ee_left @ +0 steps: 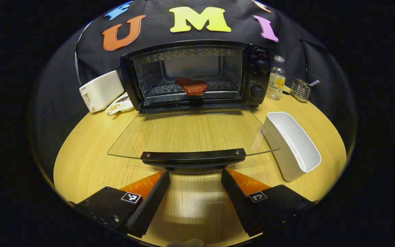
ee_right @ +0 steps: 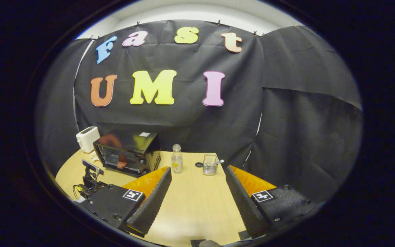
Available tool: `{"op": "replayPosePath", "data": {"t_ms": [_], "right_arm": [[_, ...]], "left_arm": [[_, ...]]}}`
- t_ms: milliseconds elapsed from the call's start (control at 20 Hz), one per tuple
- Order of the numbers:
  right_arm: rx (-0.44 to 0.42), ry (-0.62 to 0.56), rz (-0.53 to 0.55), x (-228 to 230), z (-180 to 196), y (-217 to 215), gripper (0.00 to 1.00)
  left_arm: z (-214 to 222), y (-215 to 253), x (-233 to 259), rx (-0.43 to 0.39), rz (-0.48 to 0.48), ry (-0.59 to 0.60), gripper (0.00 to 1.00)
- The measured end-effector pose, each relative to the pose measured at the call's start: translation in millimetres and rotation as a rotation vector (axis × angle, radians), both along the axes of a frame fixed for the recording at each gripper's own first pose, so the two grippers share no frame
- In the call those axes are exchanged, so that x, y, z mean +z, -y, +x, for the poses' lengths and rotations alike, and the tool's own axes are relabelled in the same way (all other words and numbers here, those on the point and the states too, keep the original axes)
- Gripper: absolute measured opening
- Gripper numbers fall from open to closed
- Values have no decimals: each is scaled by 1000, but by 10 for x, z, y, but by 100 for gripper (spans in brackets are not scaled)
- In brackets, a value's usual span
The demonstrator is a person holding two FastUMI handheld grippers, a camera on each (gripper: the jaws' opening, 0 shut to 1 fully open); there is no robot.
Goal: Open the electric oven with the left hand, put the food in, and close the electric oven.
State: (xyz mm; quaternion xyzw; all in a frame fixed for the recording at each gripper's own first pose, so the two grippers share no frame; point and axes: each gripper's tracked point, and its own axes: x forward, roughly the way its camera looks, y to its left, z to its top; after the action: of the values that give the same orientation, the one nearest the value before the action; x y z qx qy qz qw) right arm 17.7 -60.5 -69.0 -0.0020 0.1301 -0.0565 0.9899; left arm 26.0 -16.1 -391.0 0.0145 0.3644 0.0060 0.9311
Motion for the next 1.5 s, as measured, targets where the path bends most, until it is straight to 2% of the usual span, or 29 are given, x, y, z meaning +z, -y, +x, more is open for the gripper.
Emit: {"op": "replayPosePath", "data": {"t_ms": [650,1050,1500], "right_arm": [[0,0,57,-120,-79,-203,100],[-27,-4,99,-187,-84,-172,100],[-53,-3,121,-189,-44,-97,100]], "left_arm": [[96,-38,496,-17,-34,75,97],[495,-117,1082,-7,-48,167,97],[897,-138,1509,-28,-37,269,96]]}}
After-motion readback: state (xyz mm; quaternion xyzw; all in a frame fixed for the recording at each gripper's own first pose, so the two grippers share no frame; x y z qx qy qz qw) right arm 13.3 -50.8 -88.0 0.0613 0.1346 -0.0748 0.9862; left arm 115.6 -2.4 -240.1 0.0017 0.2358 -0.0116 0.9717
